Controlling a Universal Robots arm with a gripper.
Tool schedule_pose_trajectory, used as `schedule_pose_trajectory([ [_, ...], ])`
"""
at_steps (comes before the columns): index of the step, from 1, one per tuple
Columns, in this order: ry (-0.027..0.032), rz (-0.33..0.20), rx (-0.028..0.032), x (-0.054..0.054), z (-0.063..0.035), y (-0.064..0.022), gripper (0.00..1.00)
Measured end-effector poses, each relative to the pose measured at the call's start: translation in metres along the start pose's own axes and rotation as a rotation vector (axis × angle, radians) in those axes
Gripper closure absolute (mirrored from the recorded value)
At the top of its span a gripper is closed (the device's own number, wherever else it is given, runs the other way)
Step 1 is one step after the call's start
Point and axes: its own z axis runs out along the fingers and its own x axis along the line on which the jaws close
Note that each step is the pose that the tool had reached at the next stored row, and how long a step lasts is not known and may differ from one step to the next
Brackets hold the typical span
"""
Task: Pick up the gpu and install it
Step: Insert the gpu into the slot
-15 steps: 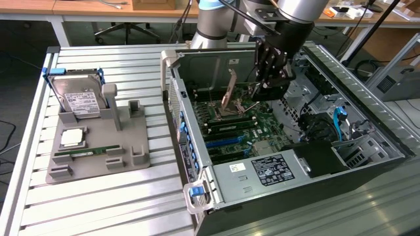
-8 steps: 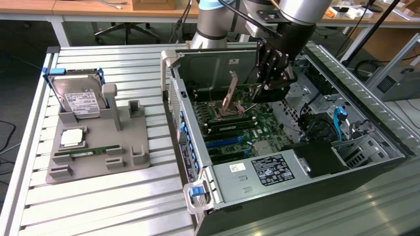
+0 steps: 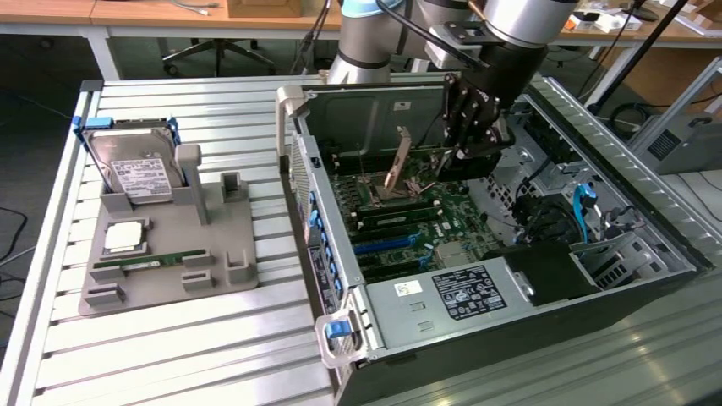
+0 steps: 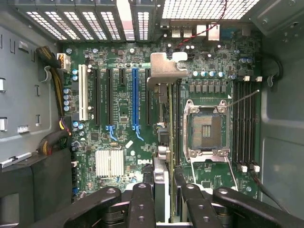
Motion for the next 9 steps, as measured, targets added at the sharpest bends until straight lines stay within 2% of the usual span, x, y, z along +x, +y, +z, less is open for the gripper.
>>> schedule_pose_trajectory([
  [6,-0.0001,0.000,0.0000,0.013,-0.0001,0.0000,0.73],
  [9,0.0000,0.000,0.0000,0.016,-0.0002,-0.0001,0.73],
])
